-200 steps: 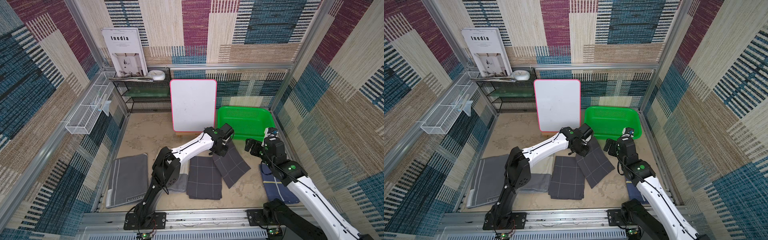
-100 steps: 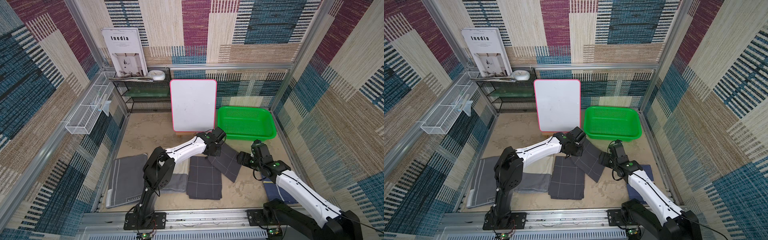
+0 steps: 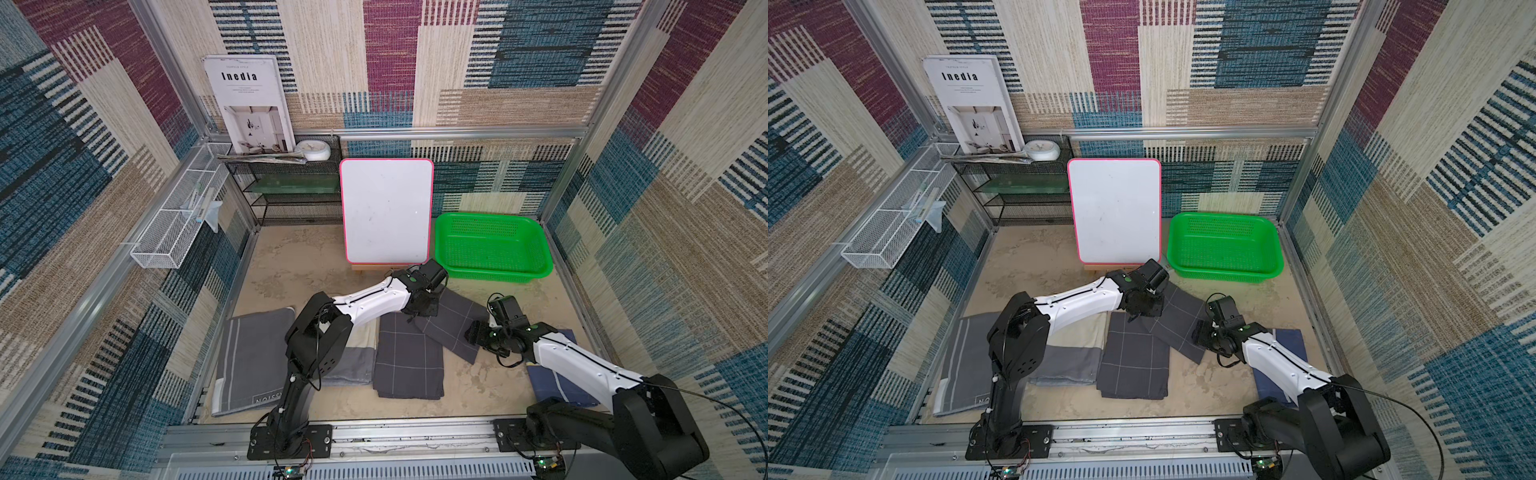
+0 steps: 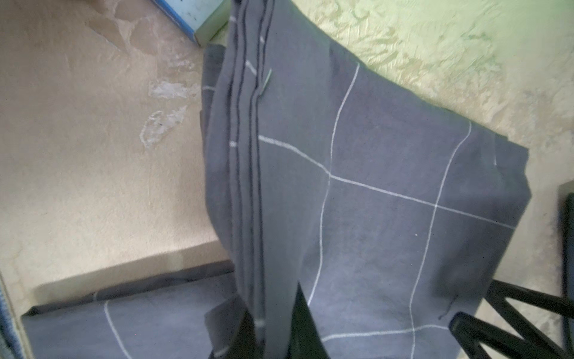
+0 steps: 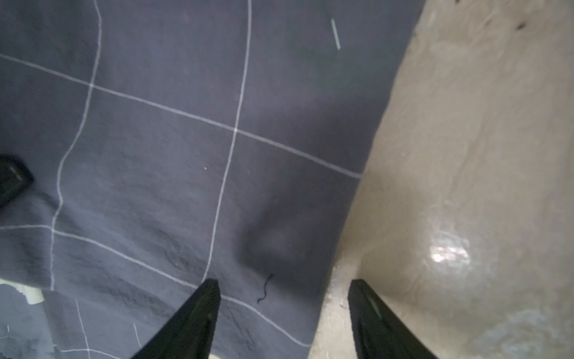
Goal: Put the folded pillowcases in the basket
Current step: Pick up the pillowcase from the center of the board.
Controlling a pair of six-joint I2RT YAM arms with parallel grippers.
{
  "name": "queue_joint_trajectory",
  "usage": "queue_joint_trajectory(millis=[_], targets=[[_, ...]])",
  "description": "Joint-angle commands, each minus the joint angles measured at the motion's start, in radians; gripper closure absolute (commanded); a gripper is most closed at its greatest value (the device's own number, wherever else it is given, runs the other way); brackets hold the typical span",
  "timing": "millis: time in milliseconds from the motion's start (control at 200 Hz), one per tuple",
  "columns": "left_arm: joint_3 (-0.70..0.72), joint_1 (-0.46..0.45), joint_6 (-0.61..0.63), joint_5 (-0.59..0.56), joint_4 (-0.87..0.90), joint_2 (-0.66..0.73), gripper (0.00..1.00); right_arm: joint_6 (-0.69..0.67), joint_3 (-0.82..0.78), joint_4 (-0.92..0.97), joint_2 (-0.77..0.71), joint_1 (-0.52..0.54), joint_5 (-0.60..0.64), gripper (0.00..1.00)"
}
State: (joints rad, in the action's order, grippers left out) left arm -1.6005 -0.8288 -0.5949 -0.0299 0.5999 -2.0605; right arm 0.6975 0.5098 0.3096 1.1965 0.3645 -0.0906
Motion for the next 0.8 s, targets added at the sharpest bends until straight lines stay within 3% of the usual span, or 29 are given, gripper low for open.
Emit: queue_joint_trajectory(millis=[0,75,245,346,466,691,791], targets=[[0.013,0.000,-0.003,0.002,-0.018,0.003,1.00,0.005,-0.008,-0.040,0.010,0.001,0.009,0.38],[0.022,0.000,0.001,0.022,-0.026,0.001,1.00,0.011,-0.033,-0.054,0.000,0.001,0.035,0.42],[0.020,-0.009,0.006,0.057,-0.027,-0.009,1.00,0.027,-0.049,-0.084,0.012,0.001,0.040,0.60],[0.016,-0.013,0.009,0.058,-0.026,-0.002,1.00,0.034,-0.036,-0.067,0.008,0.003,0.072,0.82],[0.009,-0.020,0.001,0.097,-0.029,0.011,1.00,0.030,-0.032,-0.055,-0.037,0.004,0.104,1.00],[-0.026,-0.055,0.016,0.069,0.009,0.066,1.00,-0.004,0.062,0.068,-0.150,0.004,0.162,1.00],[-0.002,-0.070,0.015,0.001,-0.005,0.115,1.00,-0.032,0.104,0.126,-0.232,0.004,0.186,1.00]])
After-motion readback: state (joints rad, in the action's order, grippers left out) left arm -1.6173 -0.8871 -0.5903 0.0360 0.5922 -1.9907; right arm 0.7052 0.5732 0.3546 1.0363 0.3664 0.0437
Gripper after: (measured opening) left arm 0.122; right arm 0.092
